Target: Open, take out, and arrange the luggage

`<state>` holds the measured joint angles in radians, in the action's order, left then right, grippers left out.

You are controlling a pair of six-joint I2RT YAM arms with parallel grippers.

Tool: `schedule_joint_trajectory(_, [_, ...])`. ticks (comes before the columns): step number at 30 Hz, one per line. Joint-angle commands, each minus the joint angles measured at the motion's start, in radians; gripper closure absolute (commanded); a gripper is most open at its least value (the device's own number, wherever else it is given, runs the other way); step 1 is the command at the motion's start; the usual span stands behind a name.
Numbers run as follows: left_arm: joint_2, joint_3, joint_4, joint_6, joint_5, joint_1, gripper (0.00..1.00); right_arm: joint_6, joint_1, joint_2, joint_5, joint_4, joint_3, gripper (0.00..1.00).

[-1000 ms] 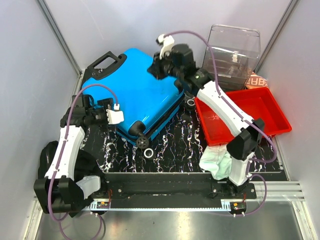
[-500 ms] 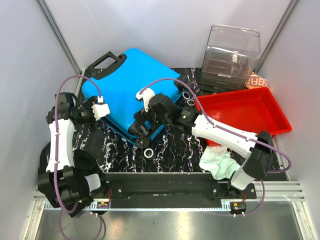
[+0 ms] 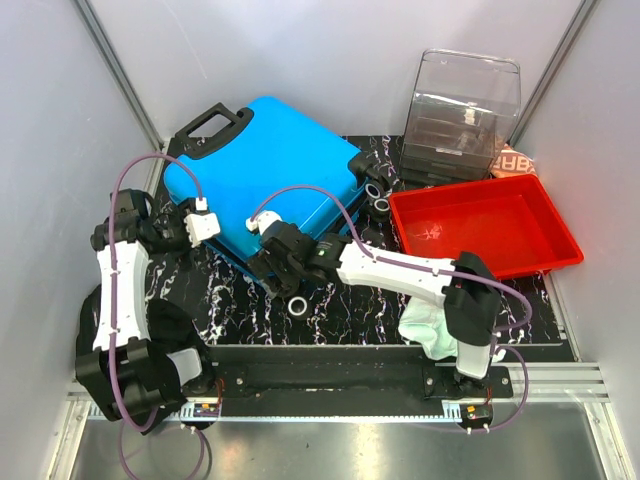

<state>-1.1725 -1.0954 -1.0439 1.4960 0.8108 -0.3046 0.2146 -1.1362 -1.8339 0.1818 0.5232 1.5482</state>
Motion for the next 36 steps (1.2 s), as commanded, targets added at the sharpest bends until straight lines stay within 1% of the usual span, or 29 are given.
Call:
schedule_joint_trajectory(1, [0.028,0.008,0.001,0.01,0.045,-0.008,0.1,0.019,0.001,-0.05,0.07,0.009,0.082,0.01])
schedule_joint_trajectory(3, [0.033,0.014,-0.001,0.01,0.042,-0.01,0.1,0.011,0.001,-0.073,0.068,0.014,0.101,0.0])
schedule_joint_trajectory(5, [0.045,0.019,0.001,0.013,0.037,-0.013,0.1,0.008,0.003,-0.082,0.065,0.012,0.104,0.04])
schedule_joint_trajectory(6, [0.05,0.02,0.001,0.013,0.036,-0.013,0.1,0.006,0.003,-0.08,0.058,0.011,0.102,0.08])
schedule_joint_trajectory(7, [0.056,0.023,-0.005,0.015,0.036,-0.016,0.1,0.005,0.001,-0.077,0.053,0.011,0.101,0.17])
schedule_joint_trajectory(10, [0.063,0.026,-0.04,0.045,0.037,-0.016,0.1,0.003,0.004,-0.058,0.033,0.001,0.093,0.38])
schedule_joint_trajectory(11, [0.065,0.025,-0.054,0.058,0.039,-0.016,0.1,0.002,0.007,-0.05,0.025,-0.014,0.084,0.6])
schedule_joint_trajectory(13, [0.063,0.025,-0.094,0.092,0.045,-0.016,0.1,0.011,0.016,-0.025,-0.027,-0.041,0.067,0.78])
schedule_joint_trajectory(14, [0.062,0.02,-0.109,0.102,0.048,-0.016,0.11,0.017,0.021,-0.015,-0.053,-0.073,0.049,0.91])
schedule_joint_trajectory(15, [0.059,0.016,-0.126,0.112,0.053,-0.014,0.11,0.028,0.036,0.001,-0.115,-0.089,0.043,1.0])
schedule_joint_trajectory(20, [0.045,-0.027,-0.264,0.185,0.097,-0.016,0.13,0.078,0.093,0.048,-0.267,-0.172,0.012,1.0])
schedule_joint_trajectory(21, [0.045,-0.032,-0.289,0.196,0.103,-0.016,0.14,0.095,0.119,0.058,-0.334,-0.189,0.003,1.0])
schedule_joint_trajectory(23, [0.048,-0.05,-0.317,0.201,0.106,-0.016,0.14,0.153,0.151,0.091,-0.411,-0.274,-0.043,1.0])
schedule_joint_trajectory(25, [0.06,-0.067,-0.36,0.216,0.114,-0.014,0.14,0.184,0.191,0.116,-0.435,-0.34,-0.069,1.0])
schedule_joint_trajectory(27, [0.069,-0.095,-0.413,0.239,0.12,-0.016,0.14,0.201,0.21,0.136,-0.459,-0.362,-0.065,1.0])
schedule_joint_trajectory(29, [0.07,-0.115,-0.447,0.25,0.123,-0.016,0.16,0.207,0.225,0.143,-0.485,-0.371,-0.037,1.0])
schedule_joint_trajectory(31, [0.056,-0.113,-0.502,0.296,0.105,-0.016,0.17,0.215,0.236,0.145,-0.508,-0.387,-0.011,1.0])
schedule_joint_trajectory(35, [0.048,-0.035,-0.492,0.34,0.047,-0.01,0.18,0.265,0.242,0.148,-0.545,-0.431,0.012,1.0])
schedule_joint_trajectory(36, [0.048,-0.015,-0.458,0.34,0.044,-0.008,0.18,0.275,0.246,0.15,-0.547,-0.454,0.012,1.0])
